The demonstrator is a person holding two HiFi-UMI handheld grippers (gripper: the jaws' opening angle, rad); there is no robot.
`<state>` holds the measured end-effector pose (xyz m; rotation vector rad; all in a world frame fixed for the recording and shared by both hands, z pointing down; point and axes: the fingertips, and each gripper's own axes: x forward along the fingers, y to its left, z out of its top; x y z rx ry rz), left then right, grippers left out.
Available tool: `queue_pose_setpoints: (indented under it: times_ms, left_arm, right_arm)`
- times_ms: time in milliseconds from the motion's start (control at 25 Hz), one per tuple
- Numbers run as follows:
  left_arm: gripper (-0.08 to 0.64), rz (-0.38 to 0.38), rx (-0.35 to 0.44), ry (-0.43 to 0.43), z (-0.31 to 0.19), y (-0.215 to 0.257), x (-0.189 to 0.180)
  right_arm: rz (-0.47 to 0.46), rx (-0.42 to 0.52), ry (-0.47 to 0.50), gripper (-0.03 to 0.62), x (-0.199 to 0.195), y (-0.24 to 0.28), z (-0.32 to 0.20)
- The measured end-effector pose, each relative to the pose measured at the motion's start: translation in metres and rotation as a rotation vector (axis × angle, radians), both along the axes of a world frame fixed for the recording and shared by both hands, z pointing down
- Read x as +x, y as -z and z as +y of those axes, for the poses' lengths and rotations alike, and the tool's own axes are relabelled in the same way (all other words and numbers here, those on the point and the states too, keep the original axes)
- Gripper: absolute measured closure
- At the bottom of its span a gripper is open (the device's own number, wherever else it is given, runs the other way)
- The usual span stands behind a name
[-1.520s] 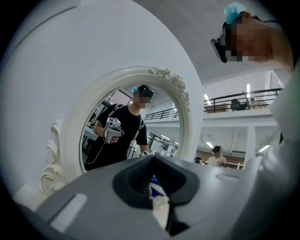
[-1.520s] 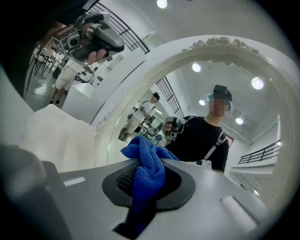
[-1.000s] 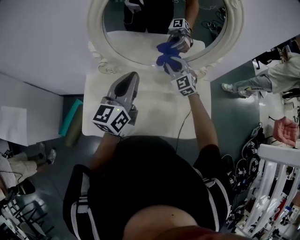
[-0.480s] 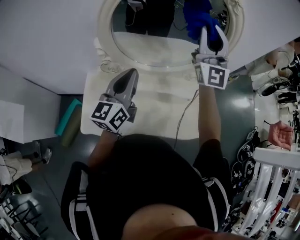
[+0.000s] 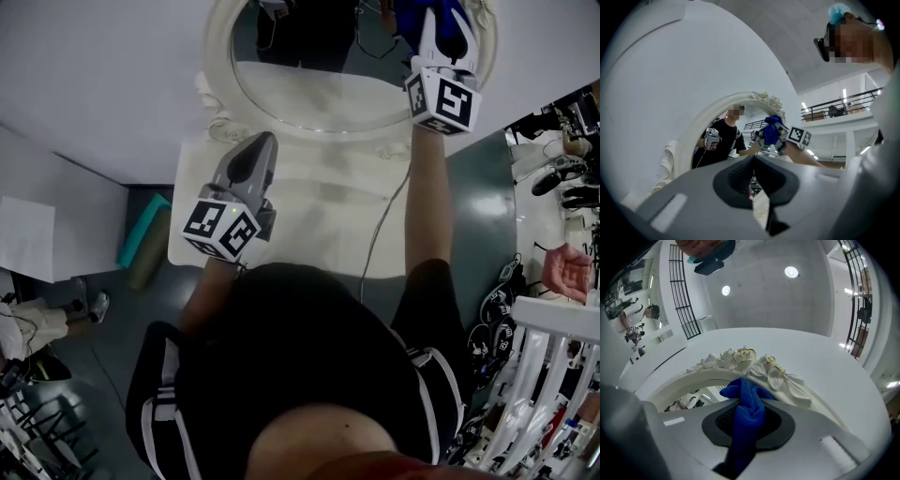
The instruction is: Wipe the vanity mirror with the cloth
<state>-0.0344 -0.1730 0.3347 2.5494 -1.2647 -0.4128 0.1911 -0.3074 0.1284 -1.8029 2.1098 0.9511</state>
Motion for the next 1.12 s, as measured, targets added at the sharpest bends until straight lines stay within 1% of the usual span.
queue_pose_setpoints:
  times_ms: [80, 160, 240, 360, 440, 480, 520, 680, 800, 1000, 1080, 1120]
  left_arm:
    - [0.549, -0.002, -0.005, 0.009, 0.000, -0.001, -0.002]
    - [0.549, -0.003, -0.013, 0.017, -0.002, -0.004, -0.008]
    - [0.549, -0.003, -0.020, 0.024, -0.005, -0.007, -0.013]
    - [0.549, -0.002, -0.024, 0.024, -0.008, -0.003, -0.011]
    - [0.549, -0.004, -0.023, 0.022, -0.009, -0.002, -0.009]
    - [0.549, -0.004, -0.023, 0.021, -0.008, -0.003, -0.009]
    - [0.549, -0.003, -0.025, 0.019, -0.008, -0.005, -0.008]
    - [0.549, -0.003, -0.033, 0.016, -0.012, -0.007, -0.005]
    - [0.549, -0.004, -0.047, 0.025, -0.018, -0.010, -0.008]
    - [0.549, -0.011, -0.081, 0.037, -0.017, -0.020, -0.011]
    - [0.549, -0.015, -0.092, 0.040, -0.017, -0.022, -0.010]
    - [0.549, -0.016, -0.096, 0.040, -0.018, -0.024, -0.010]
  right_arm:
    - [-0.001, 0.021, 0.008, 0.543, -0.006, 0.000, 0.001]
    - [0.049, 0.026, 0.005, 0.543, -0.020, -0.002, -0.001]
    - [0.155, 0.021, -0.008, 0.543, -0.036, -0.008, -0.002]
    - [0.354, 0.051, -0.038, 0.543, -0.052, -0.015, -0.001]
    - [0.488, 0.048, -0.072, 0.543, -0.064, -0.033, 0.000]
    - [0.542, 0.037, -0.085, 0.543, -0.070, -0.048, 0.000]
    - [0.577, 0.022, -0.085, 0.543, -0.077, -0.064, 0.001]
    - [0.627, -0.021, -0.014, 0.543, -0.098, -0.134, -0.001]
    - [0.734, -0.066, 0.015, 0.543, -0.113, -0.200, -0.006]
    - [0.927, -0.201, 0.077, 0.543, -0.126, -0.323, -0.004]
    - [0.971, -0.260, 0.100, 0.543, -0.126, -0.360, -0.005]
    - [0.976, -0.295, 0.114, 0.543, -0.125, -0.375, -0.005]
